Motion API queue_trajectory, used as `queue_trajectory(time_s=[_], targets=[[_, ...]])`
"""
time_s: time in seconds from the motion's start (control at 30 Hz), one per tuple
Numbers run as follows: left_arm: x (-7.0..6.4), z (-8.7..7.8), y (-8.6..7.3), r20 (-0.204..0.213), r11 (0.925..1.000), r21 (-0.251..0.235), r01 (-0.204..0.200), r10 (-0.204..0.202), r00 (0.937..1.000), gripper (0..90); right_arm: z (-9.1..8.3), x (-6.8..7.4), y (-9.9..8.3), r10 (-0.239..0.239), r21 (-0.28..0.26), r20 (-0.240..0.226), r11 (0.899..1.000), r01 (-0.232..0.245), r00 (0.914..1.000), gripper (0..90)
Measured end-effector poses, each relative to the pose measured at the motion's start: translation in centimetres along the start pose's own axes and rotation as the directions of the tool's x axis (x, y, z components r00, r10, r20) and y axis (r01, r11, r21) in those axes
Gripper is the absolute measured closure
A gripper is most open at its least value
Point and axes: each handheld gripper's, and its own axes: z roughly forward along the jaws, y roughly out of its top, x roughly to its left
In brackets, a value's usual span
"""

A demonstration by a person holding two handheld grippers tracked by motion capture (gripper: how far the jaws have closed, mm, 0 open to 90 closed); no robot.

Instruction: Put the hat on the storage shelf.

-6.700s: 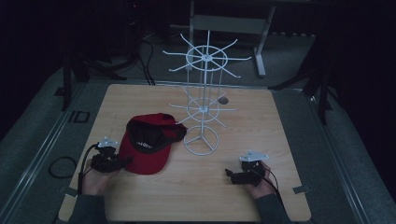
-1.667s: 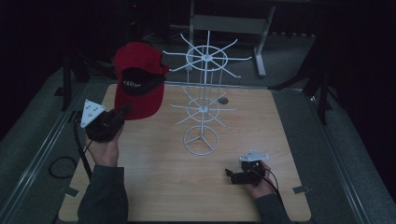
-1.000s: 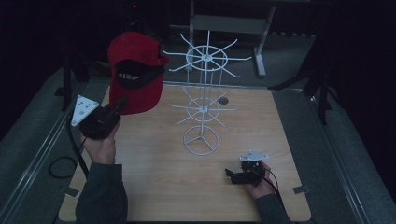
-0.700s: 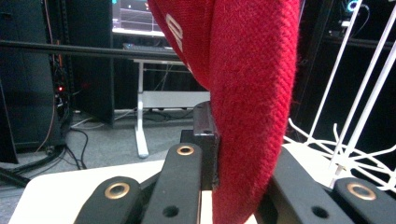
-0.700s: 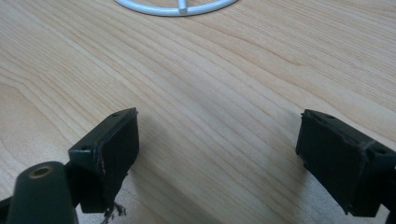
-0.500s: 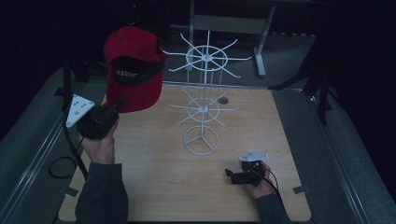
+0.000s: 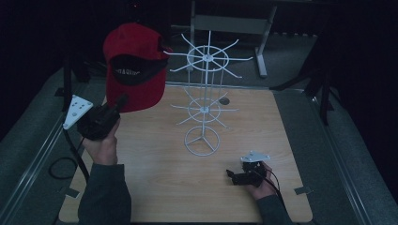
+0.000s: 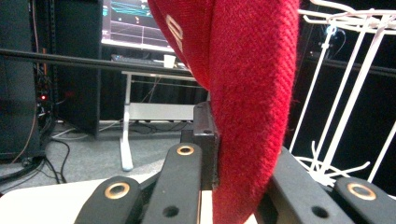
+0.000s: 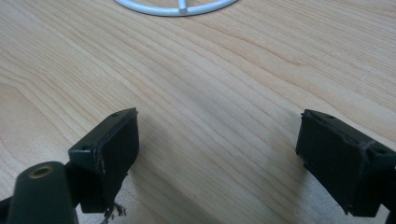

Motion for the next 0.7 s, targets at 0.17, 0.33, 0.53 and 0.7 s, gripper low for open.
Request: queue_trajectory(time_s=[0.17,0.33,0.53,0.7], targets=[[0.08,-0.04,0.06,0.005,0.9995,-0.019,0.023,-0.023,0.9997,85.8,0.00,0.00,0.00,0.000,0.000,0.000,1.000,0.000,1.0000,13.1],[0.02,-0.08,0.32,0.006,0.9992,-0.030,0.028,-0.028,0.9996,85.8,0.00,0.00,0.00,0.000,0.000,0.000,1.000,0.000,1.0000,13.1],[0.12,-0.23,0.50,0.025,0.9974,-0.052,0.050,-0.049,0.9985,85.8,0.00,0.01,0.00,0.001,0.001,0.000,1.000,-0.001,1.0000,13.1],[0.18,-0.28,0.60,0.028,0.9964,-0.061,0.059,-0.057,0.9980,85.8,0.00,0.01,0.00,0.002,0.001,-0.001,1.000,-0.002,1.0000,13.1]])
